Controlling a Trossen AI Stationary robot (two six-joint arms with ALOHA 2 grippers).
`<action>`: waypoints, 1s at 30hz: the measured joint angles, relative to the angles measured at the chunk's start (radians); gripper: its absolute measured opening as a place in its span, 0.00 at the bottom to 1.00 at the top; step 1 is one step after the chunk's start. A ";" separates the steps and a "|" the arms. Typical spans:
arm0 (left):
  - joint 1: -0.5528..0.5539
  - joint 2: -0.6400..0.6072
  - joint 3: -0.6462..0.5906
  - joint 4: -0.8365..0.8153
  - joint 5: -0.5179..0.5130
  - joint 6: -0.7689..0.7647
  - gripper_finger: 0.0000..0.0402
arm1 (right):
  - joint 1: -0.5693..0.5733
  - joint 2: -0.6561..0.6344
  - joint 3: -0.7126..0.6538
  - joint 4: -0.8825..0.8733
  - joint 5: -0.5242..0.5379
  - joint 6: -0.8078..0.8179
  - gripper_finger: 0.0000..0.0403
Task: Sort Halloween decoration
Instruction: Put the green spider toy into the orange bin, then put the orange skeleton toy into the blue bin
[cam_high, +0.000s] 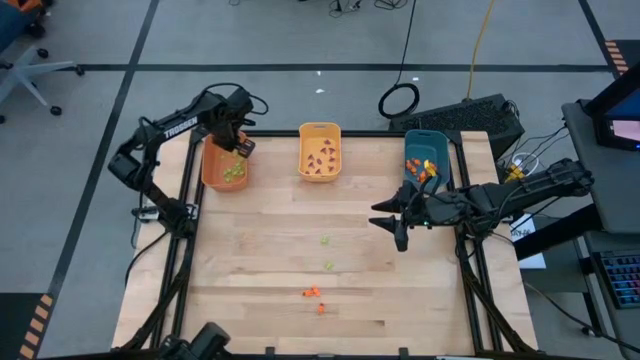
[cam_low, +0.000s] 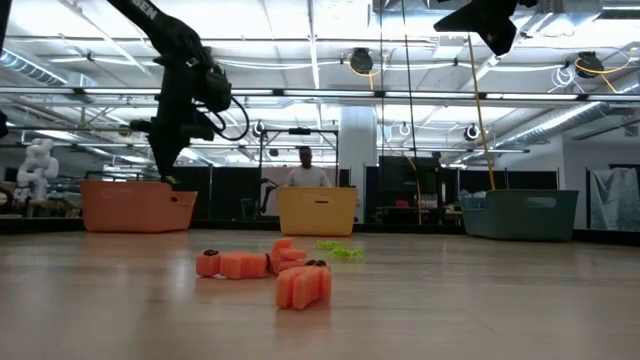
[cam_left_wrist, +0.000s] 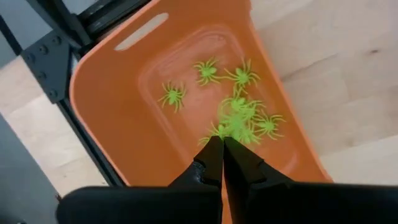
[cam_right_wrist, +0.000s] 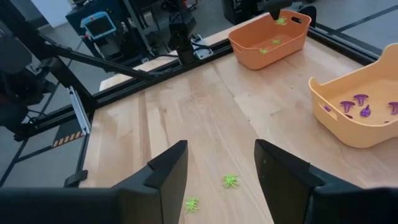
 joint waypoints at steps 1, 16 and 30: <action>0.001 0.000 0.000 -0.002 -0.005 0.000 0.03 | 0.000 0.000 0.000 -0.006 0.000 0.000 0.42; -0.056 -0.122 0.000 0.027 0.024 -0.061 0.40 | 0.000 0.000 0.000 -0.011 -0.003 0.081 0.42; -0.513 -0.496 0.000 0.187 0.118 -0.158 0.40 | -0.016 0.065 0.001 0.124 -0.104 0.323 0.42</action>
